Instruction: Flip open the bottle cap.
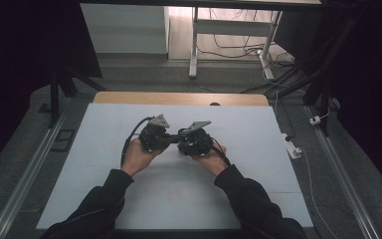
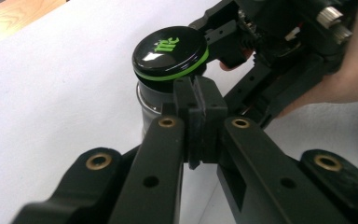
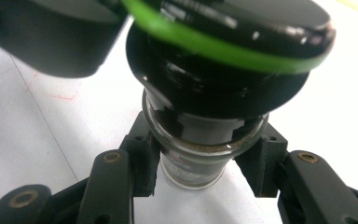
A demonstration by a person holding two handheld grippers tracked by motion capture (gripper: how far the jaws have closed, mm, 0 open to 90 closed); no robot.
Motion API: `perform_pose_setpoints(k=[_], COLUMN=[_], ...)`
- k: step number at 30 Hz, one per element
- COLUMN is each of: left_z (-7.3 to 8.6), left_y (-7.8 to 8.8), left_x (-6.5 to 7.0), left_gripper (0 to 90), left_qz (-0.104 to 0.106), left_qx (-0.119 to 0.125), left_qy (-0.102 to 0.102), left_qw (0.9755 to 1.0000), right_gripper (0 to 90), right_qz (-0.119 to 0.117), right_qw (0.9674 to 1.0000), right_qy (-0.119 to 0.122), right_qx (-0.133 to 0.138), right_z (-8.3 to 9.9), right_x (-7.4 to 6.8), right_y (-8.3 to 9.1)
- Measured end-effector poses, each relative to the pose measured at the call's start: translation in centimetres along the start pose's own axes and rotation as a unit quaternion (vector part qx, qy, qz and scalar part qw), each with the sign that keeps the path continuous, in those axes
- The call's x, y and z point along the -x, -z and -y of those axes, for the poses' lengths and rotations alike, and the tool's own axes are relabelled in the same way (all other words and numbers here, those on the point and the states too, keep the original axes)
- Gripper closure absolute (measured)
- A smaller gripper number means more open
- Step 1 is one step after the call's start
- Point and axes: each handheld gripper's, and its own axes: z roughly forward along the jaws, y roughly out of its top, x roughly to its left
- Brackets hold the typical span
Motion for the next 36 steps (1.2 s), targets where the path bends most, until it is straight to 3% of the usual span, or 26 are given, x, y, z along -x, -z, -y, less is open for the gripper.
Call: perform_pose_setpoints(k=[17,22,28,36], left_z=[-0.9,-1.5,-1.4,-1.1], left_y=[0.2,0.3,0.0,0.4], left_x=[-0.8,-1.7,-2.4,-2.1], left_gripper=[88.9,88.9,88.8,84.4], left_qz=[-0.013,-0.025,-0.033,-0.034], left_qx=[0.020,0.036,0.031,0.025], left_qy=[0.014,0.026,0.029,0.022], left_qw=[0.9996,0.9987,0.9986,0.9989], right_gripper=[52.8,52.8,52.7,52.3], right_qz=[-0.001,0.002,0.001,0.003], right_qw=[1.0000,1.0000,1.0000,1.0000], right_qy=[-0.004,0.000,0.002,0.007], right_qx=[0.000,-0.001,-0.001,-0.003], right_z=[0.0,0.0,0.0,-0.1], right_x=[0.1,-0.1,0.0,-0.1], right_y=[0.0,0.0,0.0,0.0])
